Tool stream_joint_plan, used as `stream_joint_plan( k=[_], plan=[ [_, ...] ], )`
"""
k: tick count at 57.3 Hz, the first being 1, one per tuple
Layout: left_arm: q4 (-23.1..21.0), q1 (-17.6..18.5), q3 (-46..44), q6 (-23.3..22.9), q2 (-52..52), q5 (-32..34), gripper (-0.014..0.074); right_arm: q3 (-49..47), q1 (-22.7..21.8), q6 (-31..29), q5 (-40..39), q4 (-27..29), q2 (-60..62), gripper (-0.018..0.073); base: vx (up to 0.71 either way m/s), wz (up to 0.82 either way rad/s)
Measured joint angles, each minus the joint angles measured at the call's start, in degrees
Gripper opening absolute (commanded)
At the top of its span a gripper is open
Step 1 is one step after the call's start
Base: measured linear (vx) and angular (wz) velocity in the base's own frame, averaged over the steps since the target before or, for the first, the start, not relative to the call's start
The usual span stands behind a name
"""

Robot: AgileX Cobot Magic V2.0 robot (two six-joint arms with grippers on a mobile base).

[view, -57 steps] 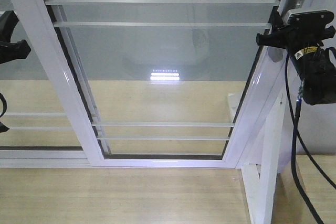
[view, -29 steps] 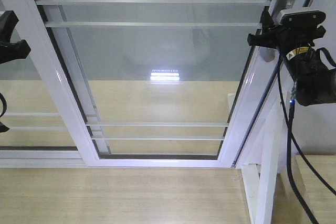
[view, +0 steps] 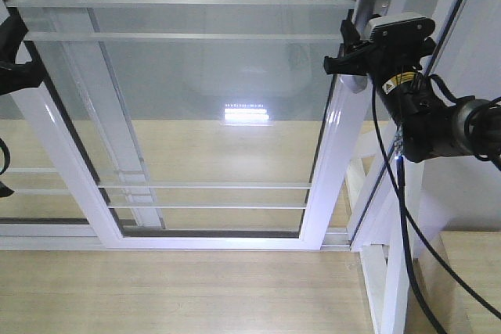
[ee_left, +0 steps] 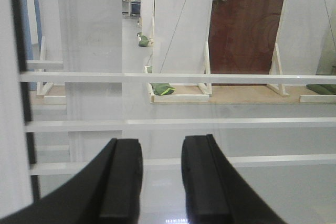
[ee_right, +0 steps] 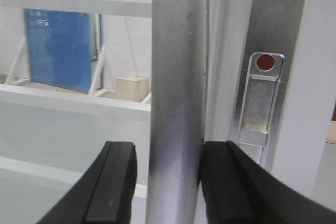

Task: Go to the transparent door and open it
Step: 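Pull the handle with the right gripper, sliding the door open, then push the door frame with the left gripper, sliding it farther open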

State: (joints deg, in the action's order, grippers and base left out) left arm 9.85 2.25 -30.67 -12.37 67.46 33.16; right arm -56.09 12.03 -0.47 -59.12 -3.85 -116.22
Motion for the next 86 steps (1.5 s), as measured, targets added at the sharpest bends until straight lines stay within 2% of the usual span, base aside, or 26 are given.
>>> stream_joint_plan(
  k=[9,18,30,39,49,58,64,74,80,86],
  plan=[
    [0.0,0.0,0.0,0.0,0.0,0.0,0.0346,0.0,3.5,-1.2,-1.0,-2.5,0.0,0.0358,0.0,0.0],
    [0.0,0.0,0.0,0.0,0.0,0.0,0.0346,0.0,6.6,-1.9,-2.3,-9.5,0.0,0.0358,0.0,0.0],
    [1.0,0.0,0.0,0.0,0.0,0.0,0.0346,0.0,5.9,-1.4,-0.8,-8.6,0.8,0.0358,0.0,0.0],
    [6.5,0.0,0.0,-0.7,0.0,0.0,0.0346,0.1,5.3,-1.4,6.2,-7.7,4.9,0.0358,0.0,0.0],
    [13.5,1.2,0.0,-6.7,2.1,1.7,0.0346,0.1,5.2,-1.5,18.6,-4.1,10.9,0.0357,0.0,0.0],
    [16.0,3.3,0.0,-8.6,8.8,5.7,0.0346,0.1,5.2,-3.4,25.4,-2.2,14.0,0.0356,0.0,0.0],
    [15.7,3.8,-0.1,-8.6,15.3,11.3,0.0346,0.2,5.2,-4.1,27.3,-1.9,14.6,0.0356,0.0,0.0],
    [10.1,3.8,-2.8,-7.8,25.1,16.3,0.0346,0.2,5.2,-4.3,28.7,-1.8,14.6,0.0356,0.0,0.0],
    [10.2,3.8,-6.9,-7.5,30.4,16.6,0.0346,0.2,5.2,-4.4,28.7,-1.6,14.6,0.0356,0.0,0.0],
    [12.6,3.8,-11.0,-7.4,34.1,16.8,0.0346,0.2,5.2,-4.4,28.7,-1.6,14.6,0.0356,0.0,0.0]
  ],
)
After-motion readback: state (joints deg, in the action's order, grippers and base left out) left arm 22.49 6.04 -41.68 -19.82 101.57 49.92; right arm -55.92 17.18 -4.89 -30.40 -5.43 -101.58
